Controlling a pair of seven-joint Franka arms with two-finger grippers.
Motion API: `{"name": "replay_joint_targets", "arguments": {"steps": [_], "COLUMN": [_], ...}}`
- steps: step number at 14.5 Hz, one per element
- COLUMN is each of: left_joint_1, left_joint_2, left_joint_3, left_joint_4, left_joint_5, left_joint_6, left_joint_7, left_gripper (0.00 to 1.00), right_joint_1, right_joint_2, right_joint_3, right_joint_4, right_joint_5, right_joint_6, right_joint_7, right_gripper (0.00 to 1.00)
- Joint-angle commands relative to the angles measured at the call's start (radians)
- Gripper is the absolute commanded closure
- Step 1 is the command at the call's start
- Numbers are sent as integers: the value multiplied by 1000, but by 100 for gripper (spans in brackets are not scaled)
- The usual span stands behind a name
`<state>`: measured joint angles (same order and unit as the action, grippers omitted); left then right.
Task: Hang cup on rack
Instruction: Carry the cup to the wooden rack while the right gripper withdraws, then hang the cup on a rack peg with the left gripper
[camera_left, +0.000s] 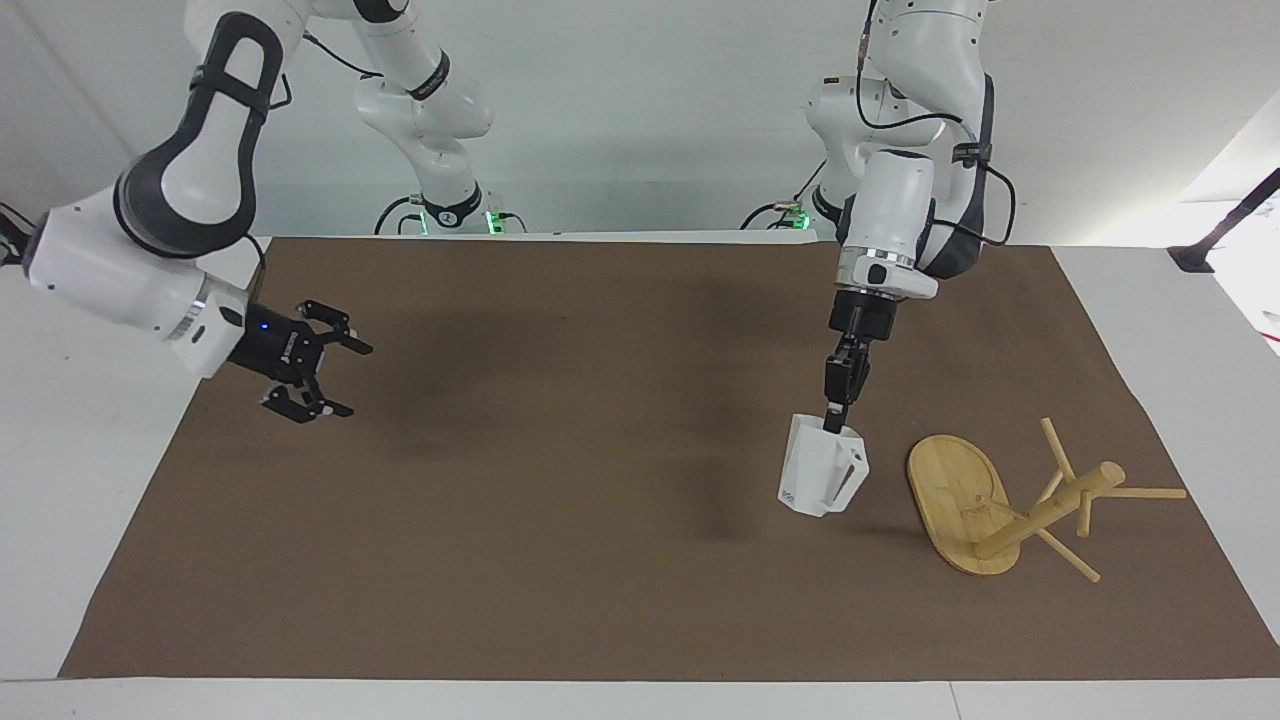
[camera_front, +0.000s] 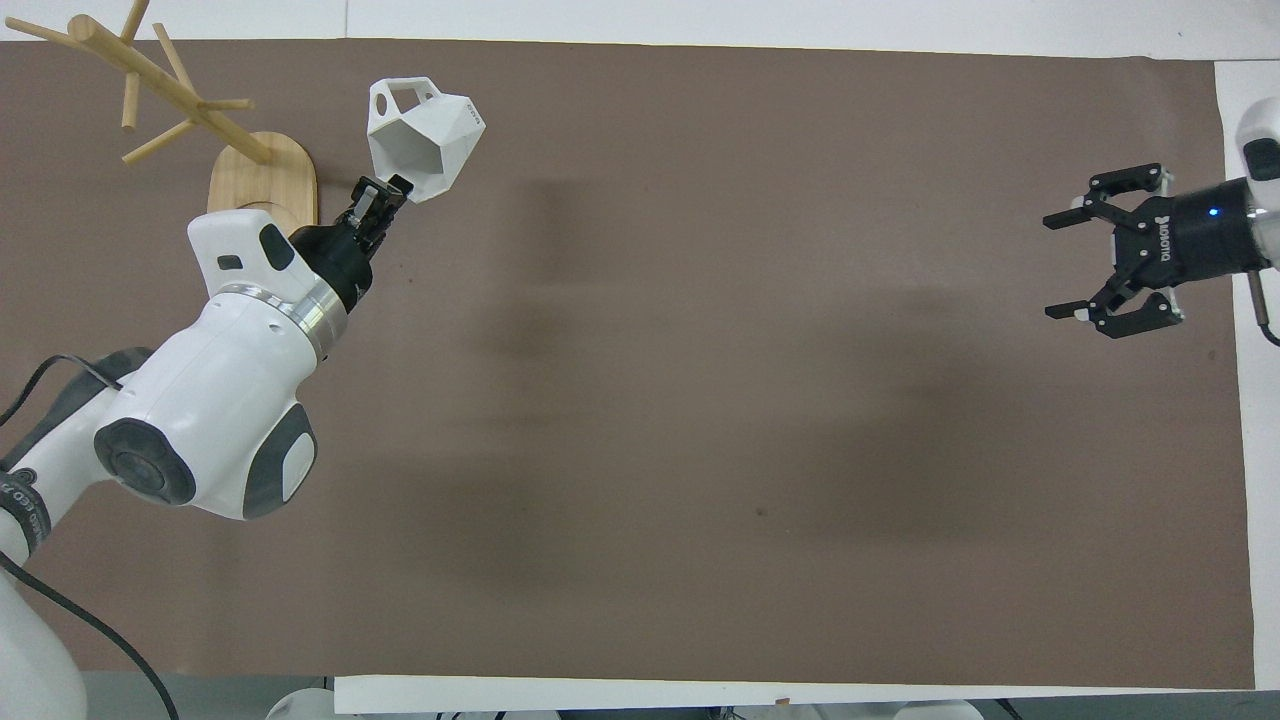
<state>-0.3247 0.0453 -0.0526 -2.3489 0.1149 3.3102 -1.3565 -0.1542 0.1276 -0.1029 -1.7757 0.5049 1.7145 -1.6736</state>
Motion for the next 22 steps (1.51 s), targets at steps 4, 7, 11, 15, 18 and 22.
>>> {"name": "replay_joint_targets", "arguments": {"steps": [4, 7, 11, 15, 18, 22], "left_joint_1": [82, 121, 151, 183, 203, 242], "left_joint_2": [-13, 36, 41, 41, 39, 41], "left_joint_3": [-13, -13, -12, -12, -12, -12], "left_joint_4": [-20, -18, -23, -44, -59, -67], "left_joint_5": [9, 11, 11, 9, 8, 8], "left_joint_6": [34, 98, 101, 100, 97, 89], "left_joint_7": [-58, -58, -59, -69, -72, -81], "left_gripper": [100, 100, 100, 100, 100, 100], "right_joint_1": [65, 108, 107, 111, 110, 159], "right_joint_2": [-137, -126, -134, -177, -181, -191], "right_joint_3": [25, 28, 26, 25, 11, -7], "right_joint_4": [31, 189, 236, 196, 185, 190], "right_joint_5": [-331, -474, -471, -499, -503, -523], "right_joint_6": [-45, -218, -386, -380, -384, -380], "right_joint_7": [596, 965, 1434, 1611, 1612, 1661], "right_gripper": [0, 0, 0, 0, 0, 0]}}
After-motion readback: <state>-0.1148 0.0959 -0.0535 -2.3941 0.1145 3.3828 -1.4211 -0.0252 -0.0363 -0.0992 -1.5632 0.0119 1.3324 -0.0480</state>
